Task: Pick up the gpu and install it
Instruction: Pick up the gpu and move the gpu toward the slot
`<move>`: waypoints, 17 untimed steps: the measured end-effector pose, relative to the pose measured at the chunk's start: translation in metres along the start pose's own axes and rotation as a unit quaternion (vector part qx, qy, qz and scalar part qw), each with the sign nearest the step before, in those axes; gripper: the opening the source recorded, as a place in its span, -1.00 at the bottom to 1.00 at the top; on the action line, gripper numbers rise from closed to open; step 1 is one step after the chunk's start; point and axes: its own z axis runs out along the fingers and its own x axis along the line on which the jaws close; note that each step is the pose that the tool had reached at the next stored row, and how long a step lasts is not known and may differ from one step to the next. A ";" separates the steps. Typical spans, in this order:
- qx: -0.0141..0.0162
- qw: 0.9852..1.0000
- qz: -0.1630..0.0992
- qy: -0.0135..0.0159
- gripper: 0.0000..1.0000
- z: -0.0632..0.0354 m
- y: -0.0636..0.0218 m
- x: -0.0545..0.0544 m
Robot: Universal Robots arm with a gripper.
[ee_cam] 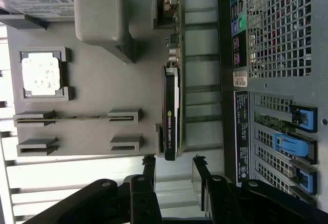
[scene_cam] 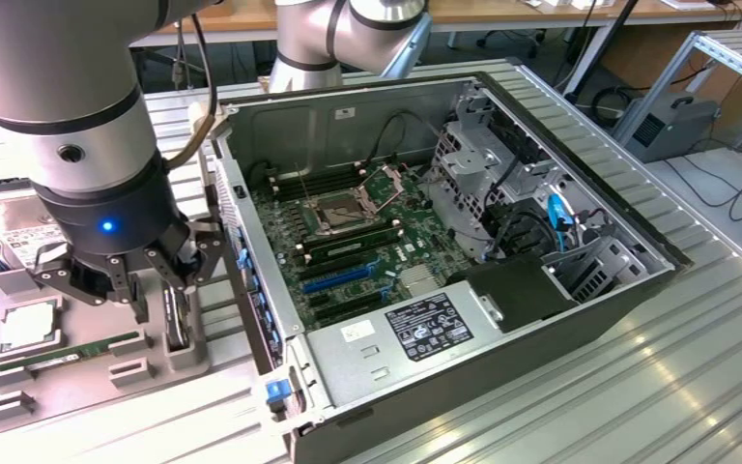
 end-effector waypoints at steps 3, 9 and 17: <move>0.000 1.000 0.000 0.000 -0.15 0.0008 0.0001 0.000; 0.001 1.000 0.000 0.000 -0.15 0.0031 0.0002 0.000; 0.002 1.000 0.000 0.000 -0.15 0.0067 0.0026 0.000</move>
